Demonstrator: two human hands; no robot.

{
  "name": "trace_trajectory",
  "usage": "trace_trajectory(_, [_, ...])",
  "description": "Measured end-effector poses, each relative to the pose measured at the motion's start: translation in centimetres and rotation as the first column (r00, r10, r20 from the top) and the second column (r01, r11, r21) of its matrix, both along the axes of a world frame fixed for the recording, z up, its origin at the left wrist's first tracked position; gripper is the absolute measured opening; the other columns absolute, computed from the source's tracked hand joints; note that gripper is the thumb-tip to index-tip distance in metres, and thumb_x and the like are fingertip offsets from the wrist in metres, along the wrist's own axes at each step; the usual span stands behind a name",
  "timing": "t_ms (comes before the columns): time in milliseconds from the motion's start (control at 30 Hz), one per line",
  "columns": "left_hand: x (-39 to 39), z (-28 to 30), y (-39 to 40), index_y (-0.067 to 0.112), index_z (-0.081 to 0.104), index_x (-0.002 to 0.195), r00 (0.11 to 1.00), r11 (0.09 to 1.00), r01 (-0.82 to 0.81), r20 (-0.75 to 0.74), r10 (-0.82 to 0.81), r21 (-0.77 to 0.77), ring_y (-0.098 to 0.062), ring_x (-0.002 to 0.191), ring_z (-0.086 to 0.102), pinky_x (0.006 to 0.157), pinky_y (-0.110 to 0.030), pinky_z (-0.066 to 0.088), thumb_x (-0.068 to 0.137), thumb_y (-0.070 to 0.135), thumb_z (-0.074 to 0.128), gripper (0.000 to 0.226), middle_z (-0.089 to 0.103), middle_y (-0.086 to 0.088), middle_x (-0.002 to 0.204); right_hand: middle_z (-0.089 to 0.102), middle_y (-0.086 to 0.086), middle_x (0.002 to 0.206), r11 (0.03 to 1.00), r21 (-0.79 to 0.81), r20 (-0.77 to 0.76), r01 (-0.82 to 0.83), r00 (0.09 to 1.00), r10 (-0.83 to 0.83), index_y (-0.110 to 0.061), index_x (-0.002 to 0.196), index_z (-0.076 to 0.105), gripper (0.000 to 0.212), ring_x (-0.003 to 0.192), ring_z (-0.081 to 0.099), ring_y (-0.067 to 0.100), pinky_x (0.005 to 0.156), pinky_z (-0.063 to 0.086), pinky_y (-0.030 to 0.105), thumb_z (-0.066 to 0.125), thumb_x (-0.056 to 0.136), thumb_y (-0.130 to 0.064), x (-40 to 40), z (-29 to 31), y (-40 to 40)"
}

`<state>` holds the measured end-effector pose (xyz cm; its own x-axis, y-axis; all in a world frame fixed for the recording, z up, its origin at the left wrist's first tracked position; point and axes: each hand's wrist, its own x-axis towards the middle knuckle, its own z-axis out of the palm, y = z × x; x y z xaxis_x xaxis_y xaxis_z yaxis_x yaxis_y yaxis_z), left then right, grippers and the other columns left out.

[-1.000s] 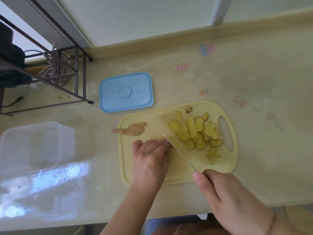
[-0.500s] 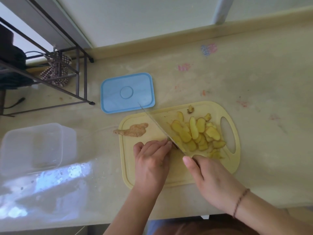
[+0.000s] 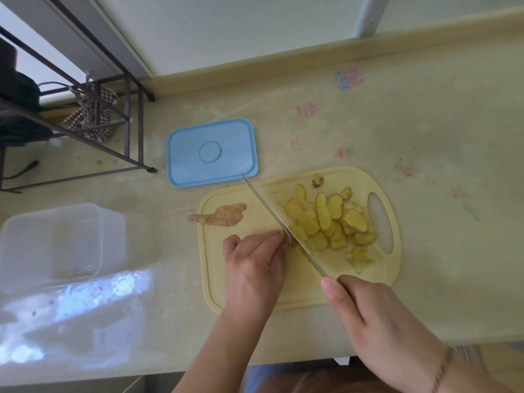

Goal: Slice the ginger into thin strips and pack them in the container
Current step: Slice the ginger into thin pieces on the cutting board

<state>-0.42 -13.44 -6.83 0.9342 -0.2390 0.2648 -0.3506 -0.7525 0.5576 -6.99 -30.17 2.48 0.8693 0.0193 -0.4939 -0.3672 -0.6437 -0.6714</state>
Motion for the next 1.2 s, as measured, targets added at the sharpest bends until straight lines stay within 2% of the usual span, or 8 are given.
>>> trace_trajectory(433, [-0.07,0.01,0.03,0.018,0.079,0.088,1.000,1.000,0.007,0.005,-0.007,-0.005,-0.005,0.083,0.064,0.078,-0.027,0.026,0.088,0.014,0.059,0.020,0.076,0.010,0.095,0.054,-0.022,0.061,1.000,-0.002,0.000,0.008,1.000,-0.008,-0.022,0.059,0.035,0.052,0.056,0.047,0.010,0.050,0.032,0.021,0.017,0.082,-0.066,-0.44,0.27,-0.13])
trace_trajectory(600, [-0.14,-0.03,-0.02,0.019,0.079,0.088,1.000,1.000,-0.008,-0.008,0.008,-0.001,-0.005,0.083,0.065,0.078,-0.028,0.027,0.081,0.006,0.070,0.018,0.076,0.010,0.095,0.054,-0.023,0.060,1.000,0.001,0.002,0.008,1.000,-0.008,-0.023,0.059,0.034,0.051,0.056,0.048,0.009,0.050,0.033,0.022,0.018,0.083,-0.065,-0.48,0.48,-0.08])
trace_trajectory(833, [-0.11,0.07,-0.19,0.019,0.079,0.087,1.000,1.000,-0.010,-0.017,0.010,-0.022,-0.006,0.081,0.064,0.075,-0.033,0.031,0.089,0.017,0.055,0.024,0.075,0.010,0.094,0.054,-0.026,0.060,1.000,0.001,0.002,0.015,1.000,-0.015,-0.026,0.058,0.034,0.048,0.057,0.049,0.007,0.050,0.034,0.022,0.019,0.082,-0.065,-0.62,0.99,0.02])
trace_trajectory(1200, [-0.36,0.01,-0.19,0.017,0.079,0.088,1.000,0.999,-0.012,0.012,0.013,-0.038,-0.006,0.081,0.062,0.073,-0.035,0.032,0.086,0.012,0.054,0.026,0.076,0.009,0.094,0.054,-0.034,0.066,1.000,-0.013,-0.025,0.006,1.000,-0.006,-0.025,0.059,0.034,0.051,0.059,0.050,0.004,0.052,0.036,0.021,0.016,0.080,-0.067,-0.71,1.04,-0.01])
